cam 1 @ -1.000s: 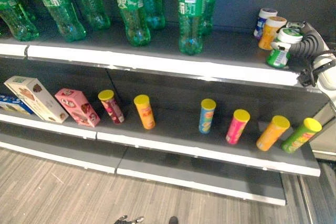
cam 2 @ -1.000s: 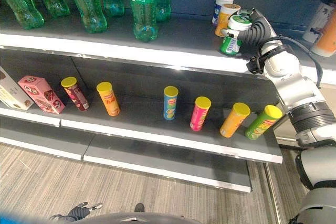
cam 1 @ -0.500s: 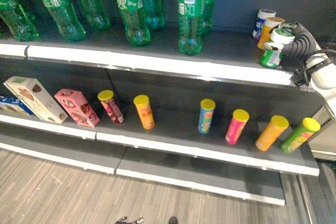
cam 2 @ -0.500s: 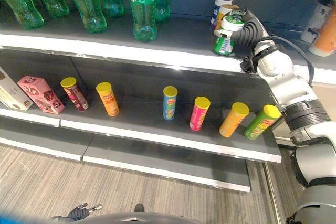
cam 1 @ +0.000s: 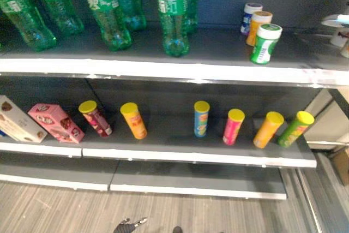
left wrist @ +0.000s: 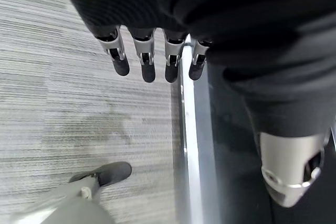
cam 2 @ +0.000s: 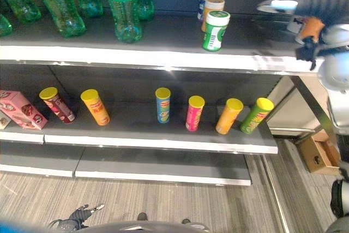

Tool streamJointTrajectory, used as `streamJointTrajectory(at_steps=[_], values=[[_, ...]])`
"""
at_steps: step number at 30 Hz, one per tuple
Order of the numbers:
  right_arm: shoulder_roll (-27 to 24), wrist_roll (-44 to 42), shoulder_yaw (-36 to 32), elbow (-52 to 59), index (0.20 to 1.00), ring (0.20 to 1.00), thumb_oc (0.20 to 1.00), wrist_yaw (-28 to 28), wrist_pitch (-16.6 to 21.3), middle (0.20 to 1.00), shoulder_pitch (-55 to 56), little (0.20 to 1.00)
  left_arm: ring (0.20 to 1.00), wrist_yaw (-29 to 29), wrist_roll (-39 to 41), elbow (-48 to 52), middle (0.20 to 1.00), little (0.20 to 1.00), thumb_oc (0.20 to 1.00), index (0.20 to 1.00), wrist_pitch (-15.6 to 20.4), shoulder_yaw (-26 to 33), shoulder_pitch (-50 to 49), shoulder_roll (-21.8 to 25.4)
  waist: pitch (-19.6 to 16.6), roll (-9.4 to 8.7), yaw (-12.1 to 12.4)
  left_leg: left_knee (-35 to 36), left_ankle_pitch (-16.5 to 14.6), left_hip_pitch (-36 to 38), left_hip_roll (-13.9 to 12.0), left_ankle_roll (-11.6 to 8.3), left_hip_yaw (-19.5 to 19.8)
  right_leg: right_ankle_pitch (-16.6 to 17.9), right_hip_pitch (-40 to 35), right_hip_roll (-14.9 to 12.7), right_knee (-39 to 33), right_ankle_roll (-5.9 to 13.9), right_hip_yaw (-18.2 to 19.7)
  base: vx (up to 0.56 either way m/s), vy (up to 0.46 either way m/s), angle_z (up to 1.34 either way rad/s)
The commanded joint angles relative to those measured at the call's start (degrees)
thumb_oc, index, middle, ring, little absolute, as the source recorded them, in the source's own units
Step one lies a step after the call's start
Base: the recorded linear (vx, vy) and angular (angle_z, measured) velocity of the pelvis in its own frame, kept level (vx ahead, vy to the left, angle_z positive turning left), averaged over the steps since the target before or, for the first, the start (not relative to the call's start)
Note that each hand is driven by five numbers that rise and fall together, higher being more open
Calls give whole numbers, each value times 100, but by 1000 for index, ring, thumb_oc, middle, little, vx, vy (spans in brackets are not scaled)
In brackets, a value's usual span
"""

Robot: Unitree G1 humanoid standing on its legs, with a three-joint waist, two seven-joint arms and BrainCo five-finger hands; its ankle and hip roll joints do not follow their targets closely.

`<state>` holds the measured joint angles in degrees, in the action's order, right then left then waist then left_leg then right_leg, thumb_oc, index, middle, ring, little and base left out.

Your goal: Put the goods on the table back onto the shelves and tidy them up.

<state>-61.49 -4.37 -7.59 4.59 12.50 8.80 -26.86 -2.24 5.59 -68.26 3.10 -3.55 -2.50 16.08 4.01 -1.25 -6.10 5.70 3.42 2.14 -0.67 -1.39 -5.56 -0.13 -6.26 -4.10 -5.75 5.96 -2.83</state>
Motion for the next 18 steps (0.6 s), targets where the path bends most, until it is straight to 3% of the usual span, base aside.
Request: streamJointTrajectory(at_steps=[1,8,9,11,13,16,18], values=[[174,195,-71,120,1000,1000,1000,140,113,1000,-53,1000,1000,-84,-36,-173,1000,1000,1000,1000,85,-186,337,247,-49,-225,172,-79,-910,517,-177,-137,-116,165,557,-551,370,553,-9,-7,142,-27],[683,432,-733,380,1000,1000,1000,98,73,1000,1157,1000,1000,-3,-263,-5,1000,1000,1000,1000,115,-329,552,252,160,-318,-262,-70,-1008,532,-59,57,-579,419,1109,-502,607,737,639,-38,134,-44],[693,434,-763,396,1000,1000,1000,94,71,1000,1189,1000,1000,-3,-264,-6,1000,1000,1000,1000,115,-341,555,260,149,-325,-225,-70,-1011,525,-59,57,-604,417,1137,-497,622,738,667,-140,51,-77],[1090,503,-949,407,1000,1000,1000,99,11,1000,1663,1000,1000,-16,-405,56,1000,1000,1000,1000,113,-422,688,265,342,-412,-415,-70,-956,418,-123,87,-897,708,1546,-343,784,862,841,-173,22,-77],[1297,490,-985,462,1000,1000,1000,69,17,1000,1894,1000,1000,-2,-465,159,1000,1000,1000,1000,106,-434,691,284,396,-354,-450,-72,-933,378,-214,112,-1095,576,1574,-365,905,833,645,-119,10,-62],[1539,444,-1074,636,1000,1000,1000,-57,30,1000,2227,1000,1000,20,-455,280,1000,1000,1000,1000,96,-426,733,288,432,-248,-399,-100,-845,252,-368,120,-1384,248,1404,-624,1187,622,150,-153,-5,-94],[1642,404,-1120,687,1000,1000,1000,-96,43,1000,2312,1000,1000,27,-417,319,1000,1000,1000,1000,88,-406,758,294,386,-227,-373,-131,-810,172,-459,117,-1592,189,1263,-814,1320,601,-31,-143,-66,-96]])
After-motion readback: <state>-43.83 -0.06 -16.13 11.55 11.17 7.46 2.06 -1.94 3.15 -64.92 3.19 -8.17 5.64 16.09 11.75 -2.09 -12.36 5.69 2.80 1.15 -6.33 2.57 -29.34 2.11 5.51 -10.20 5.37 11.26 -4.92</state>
